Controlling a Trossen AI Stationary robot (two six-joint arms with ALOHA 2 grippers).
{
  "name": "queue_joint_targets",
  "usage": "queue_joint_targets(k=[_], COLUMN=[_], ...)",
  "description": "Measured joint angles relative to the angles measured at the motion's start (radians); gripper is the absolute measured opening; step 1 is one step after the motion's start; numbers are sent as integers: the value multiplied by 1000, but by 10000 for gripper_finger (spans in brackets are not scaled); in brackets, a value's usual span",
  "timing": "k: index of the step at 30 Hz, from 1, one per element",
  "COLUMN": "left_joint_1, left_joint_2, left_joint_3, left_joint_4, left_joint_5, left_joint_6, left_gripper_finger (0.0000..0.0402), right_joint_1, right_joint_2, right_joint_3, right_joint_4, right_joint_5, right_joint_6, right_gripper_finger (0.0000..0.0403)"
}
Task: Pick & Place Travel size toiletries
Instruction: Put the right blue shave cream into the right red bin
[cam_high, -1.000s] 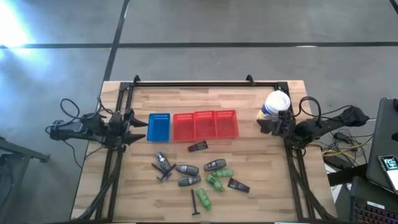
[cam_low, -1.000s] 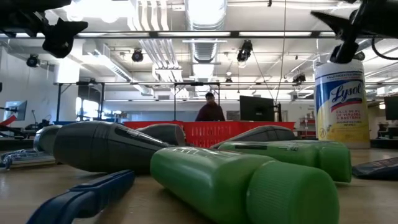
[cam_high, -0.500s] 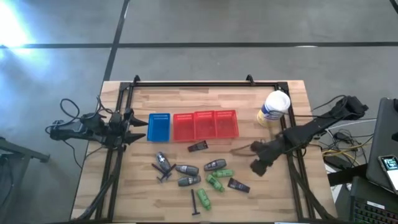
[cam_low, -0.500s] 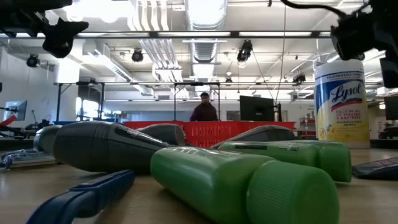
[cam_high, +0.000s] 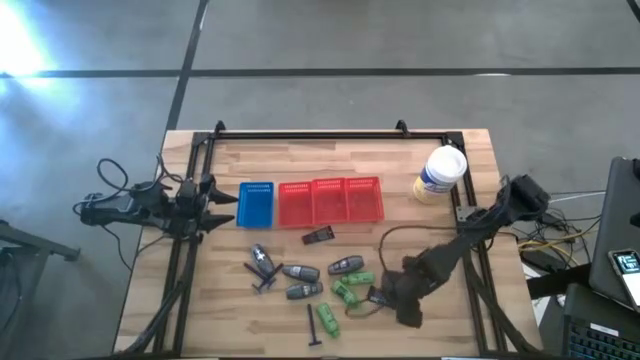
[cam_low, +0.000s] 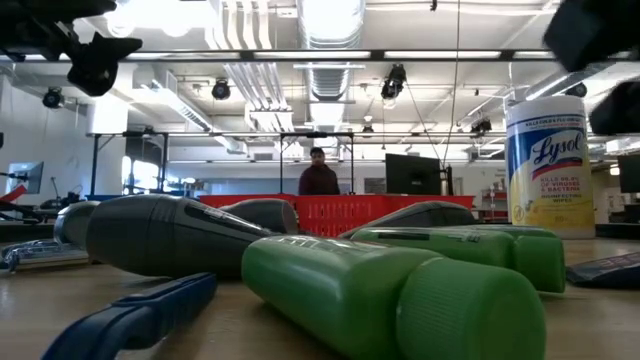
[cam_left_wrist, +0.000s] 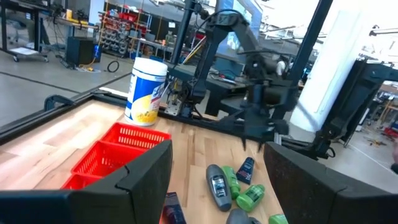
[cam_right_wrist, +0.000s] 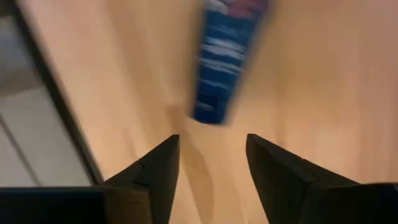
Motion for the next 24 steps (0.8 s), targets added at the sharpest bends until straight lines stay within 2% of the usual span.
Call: queue_joint_targets(k=[8,15,20,24], left_joint_1=[0,0,0,0], left_joint_2=[0,0,0,2], left_joint_3=[0,0,0,0], left_joint_4=[-14,-13,-12,-10], left_joint_5=[0,0,0,0], left_joint_6=[5,7,7,7], left_gripper_finger=[259,259,259,259], right_joint_1=[36,30,28,21], right_joint_2=[118,191,214,214], right_joint_3=[126,113,77,46], right_joint_4=[-101,-81,20,34], right_joint_5=[140,145,151,150], right_joint_6=[-13,25,35,69], right_gripper_finger=[251,283,292,267])
